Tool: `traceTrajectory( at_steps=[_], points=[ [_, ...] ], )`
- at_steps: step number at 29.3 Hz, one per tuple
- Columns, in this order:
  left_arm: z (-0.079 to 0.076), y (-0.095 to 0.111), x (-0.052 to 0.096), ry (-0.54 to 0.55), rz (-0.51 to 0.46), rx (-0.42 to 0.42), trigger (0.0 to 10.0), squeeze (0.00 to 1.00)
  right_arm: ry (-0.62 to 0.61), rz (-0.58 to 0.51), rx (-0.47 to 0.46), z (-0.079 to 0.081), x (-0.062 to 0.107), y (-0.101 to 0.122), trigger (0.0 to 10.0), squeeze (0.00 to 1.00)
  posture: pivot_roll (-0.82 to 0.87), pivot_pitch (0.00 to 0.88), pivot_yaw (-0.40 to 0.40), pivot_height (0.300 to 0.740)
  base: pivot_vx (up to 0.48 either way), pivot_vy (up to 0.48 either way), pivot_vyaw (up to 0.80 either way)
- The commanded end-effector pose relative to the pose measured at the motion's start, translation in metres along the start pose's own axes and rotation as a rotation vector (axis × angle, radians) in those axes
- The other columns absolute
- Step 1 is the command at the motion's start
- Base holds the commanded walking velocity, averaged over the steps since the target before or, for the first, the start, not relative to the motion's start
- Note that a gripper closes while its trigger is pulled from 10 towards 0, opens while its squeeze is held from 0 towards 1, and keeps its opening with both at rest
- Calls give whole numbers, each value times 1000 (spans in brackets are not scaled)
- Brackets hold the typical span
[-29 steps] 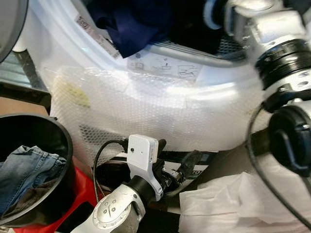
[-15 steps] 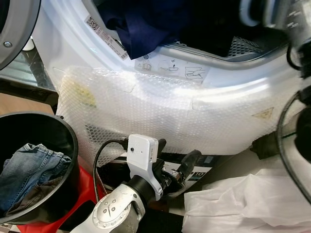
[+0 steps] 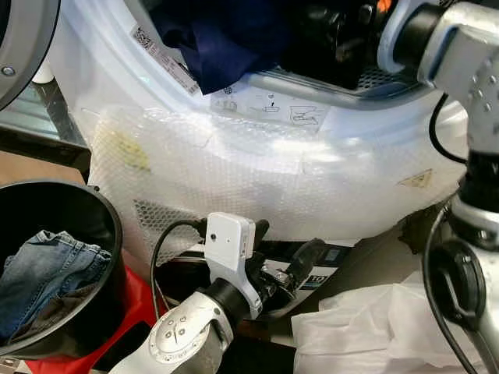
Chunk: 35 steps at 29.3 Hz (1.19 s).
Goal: Clothes washing
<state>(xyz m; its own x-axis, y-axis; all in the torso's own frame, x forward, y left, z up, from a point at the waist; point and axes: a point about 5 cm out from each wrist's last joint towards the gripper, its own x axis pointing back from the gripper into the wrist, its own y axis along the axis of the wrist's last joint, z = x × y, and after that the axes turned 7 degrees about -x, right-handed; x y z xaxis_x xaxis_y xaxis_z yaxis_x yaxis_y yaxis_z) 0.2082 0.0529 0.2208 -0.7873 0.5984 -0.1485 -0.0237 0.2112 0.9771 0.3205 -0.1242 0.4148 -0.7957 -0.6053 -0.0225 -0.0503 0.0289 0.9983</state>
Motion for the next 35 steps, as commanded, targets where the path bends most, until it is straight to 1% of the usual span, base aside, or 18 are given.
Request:
traceTrajectory(
  at_steps=[1, 2, 3, 4, 6, 9, 11, 13, 15, 16, 19, 22, 24, 25, 27, 29, 31, 35],
  points=[
    [-5, 1, 1, -29, -1, 8, 10000, 0, 2, -18, 20, 4, 11, 5, 10000, 0, -157, 167, -207, 740, 0, 0, 0],
    [-5, 1, 1, -29, -1, 8, 10000, 0, 4, -10, 32, 5, 16, 2, 10000, 0, -156, 168, -206, 740, 0, 0, 0],
    [-5, 1, 1, -28, 0, 7, 10000, 0, 35, 31, 51, 6, 25, -6, 10000, 0, -158, 169, -205, 740, 0, 0, 0],
    [-5, 1, 1, -27, -1, 7, 10000, 0, 53, 54, 53, 5, 28, -9, 10000, 0, -158, 169, -205, 740, 0, 0, 0],
    [-5, 1, 1, -29, 0, 8, 10000, 0, 46, 29, 120, 3, 34, -11, 10000, 0, -162, 169, -203, 740, 0, 0, 0],
    [-5, 0, 0, -31, 1, 9, 10000, 0, 94, -1, 127, 5, 37, -8, 10000, 0, -163, 170, -202, 740, 0, 0, 0],
    [-5, 0, 0, -33, 1, 10, 10000, 0, 141, -10, 101, 6, 40, -6, 10000, 0, -163, 173, -202, 740, 0, 0, 0],
    [-4, 1, 0, -32, 1, 11, 10000, 0, 180, -39, 131, 12, 40, -3, 10000, 0, -165, 173, -199, 740, 0, 0, 0],
    [-4, 1, 0, -33, 2, 9, 10000, 0, 228, -26, 122, 20, 39, -4, 10000, 0, -165, 173, -199, 740, 0, 0, 0],
    [-4, 0, 0, -34, 3, 8, 10000, 0, 284, -34, 143, 32, 35, -6, 10000, 0, -165, 174, -198, 740, 0, 0, 0],
    [-4, 1, 0, -35, 2, 7, 10000, 0, 332, -38, 143, 43, 28, -11, 10000, 0, -160, 176, -198, 740, 0, 0, 0],
    [-4, 3, 0, -38, -2, 2, 10000, 0, 386, -42, 106, 54, 12, -18, 10000, 0, -155, 179, -199, 740, 0, 0, 0],
    [-4, 3, 0, -39, -2, 0, 10000, 0, 391, -44, 105, 55, 10, -19, 10000, 0, -155, 179, -199, 740, 0, 0, 0],
    [-5, 5, 1, -37, -7, -6, 10000, 0, 414, -45, 75, 60, -1, -22, 10000, 0, -141, 185, -206, 740, 0, 0, 0],
    [-5, 6, 1, -41, -10, -14, 10000, 0, 430, -43, 52, 64, -10, -25, 10000, 0, -138, 185, -206, 740, 0, 0, 0],
    [-6, 7, 1, -44, -11, -19, 10000, 0, 436, -42, 41, 67, -13, -26, 10000, 0, -138, 185, -206, 740, 0, 0, 0],
    [-7, 9, 1, -46, -14, -28, 10000, 0, 438, -53, 21, 73, -29, -29, 10000, 0, -128, 185, -209, 740, 0, 0, 0],
    [-7, 9, 1, -42, -15, -34, 10000, 0, 435, -54, 17, 75, -40, -30, 10000, 0, -114, 184, -216, 740, 0, 0, 0]
  ],
)
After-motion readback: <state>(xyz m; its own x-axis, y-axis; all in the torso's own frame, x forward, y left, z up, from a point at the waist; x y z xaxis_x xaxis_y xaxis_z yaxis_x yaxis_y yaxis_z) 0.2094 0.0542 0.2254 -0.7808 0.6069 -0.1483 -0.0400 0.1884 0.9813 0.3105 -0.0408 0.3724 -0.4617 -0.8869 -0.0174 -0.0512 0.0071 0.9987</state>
